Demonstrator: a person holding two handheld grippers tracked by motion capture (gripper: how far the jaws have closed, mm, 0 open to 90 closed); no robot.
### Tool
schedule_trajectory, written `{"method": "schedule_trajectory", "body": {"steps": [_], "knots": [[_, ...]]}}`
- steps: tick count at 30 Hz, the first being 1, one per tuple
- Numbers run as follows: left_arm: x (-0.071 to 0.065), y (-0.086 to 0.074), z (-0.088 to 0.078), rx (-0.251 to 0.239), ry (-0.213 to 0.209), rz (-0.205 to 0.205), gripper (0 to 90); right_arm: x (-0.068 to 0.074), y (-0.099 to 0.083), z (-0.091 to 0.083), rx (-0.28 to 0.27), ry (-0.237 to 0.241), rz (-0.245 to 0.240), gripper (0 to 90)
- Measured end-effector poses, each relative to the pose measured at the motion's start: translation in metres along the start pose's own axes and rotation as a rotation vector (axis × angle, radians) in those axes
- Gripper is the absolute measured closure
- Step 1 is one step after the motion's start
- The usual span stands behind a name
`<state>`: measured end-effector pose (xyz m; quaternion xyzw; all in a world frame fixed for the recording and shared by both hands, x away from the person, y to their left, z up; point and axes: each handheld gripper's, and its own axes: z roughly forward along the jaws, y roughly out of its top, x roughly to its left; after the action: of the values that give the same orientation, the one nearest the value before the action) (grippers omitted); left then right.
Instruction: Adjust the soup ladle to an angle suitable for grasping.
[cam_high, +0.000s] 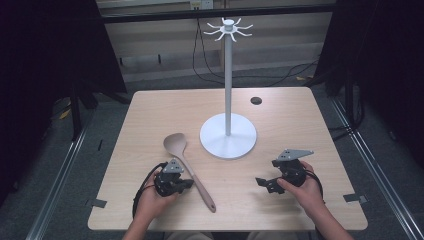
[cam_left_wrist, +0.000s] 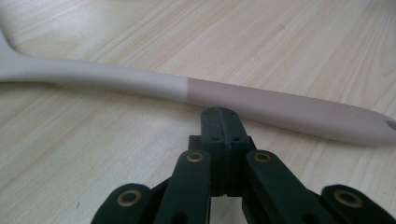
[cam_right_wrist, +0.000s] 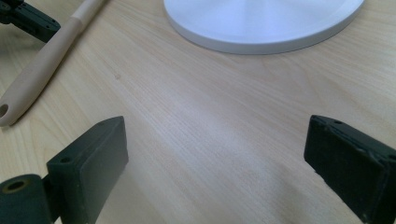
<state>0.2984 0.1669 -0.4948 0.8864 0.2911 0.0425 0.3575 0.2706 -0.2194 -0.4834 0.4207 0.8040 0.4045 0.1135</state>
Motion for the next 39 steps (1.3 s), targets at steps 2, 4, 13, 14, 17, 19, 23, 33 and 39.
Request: {"method": "schedule_trajectory", "body": {"steps": [2,4,13,14,17,19,23,33,39], "knots": [[-0.001,0.002,0.003,-0.007,0.002,0.009,90.0,0.0,-0.001,-0.001,0.0,0.0,0.002,5.9],[-0.002,0.005,0.005,-0.003,0.008,0.018,90.0,-0.001,-0.002,-0.002,-0.002,-0.005,0.002,5.9],[-0.004,0.018,0.016,0.006,-0.001,0.045,90.0,-0.006,-0.013,-0.016,-0.013,-0.044,0.032,5.9],[-0.004,0.019,0.018,-0.004,-0.006,0.048,90.0,-0.007,-0.014,-0.018,-0.014,-0.045,0.037,5.9],[-0.005,0.023,0.022,-0.002,-0.002,0.048,90.0,-0.009,-0.018,-0.023,-0.015,-0.056,0.046,5.9],[-0.005,0.024,0.024,-0.009,-0.004,0.043,90.0,-0.009,-0.02,-0.026,-0.018,-0.062,0.055,5.9],[-0.005,0.028,0.029,-0.014,0.001,0.051,90.0,-0.011,-0.025,-0.03,-0.019,-0.075,0.063,5.9],[-0.003,0.038,0.038,-0.023,-0.002,0.055,90.0,-0.014,-0.035,-0.042,-0.029,-0.1,0.088,5.9],[-0.002,0.044,0.044,-0.031,0.001,0.054,89.3,-0.014,-0.041,-0.047,-0.028,-0.112,0.105,5.9]]}}
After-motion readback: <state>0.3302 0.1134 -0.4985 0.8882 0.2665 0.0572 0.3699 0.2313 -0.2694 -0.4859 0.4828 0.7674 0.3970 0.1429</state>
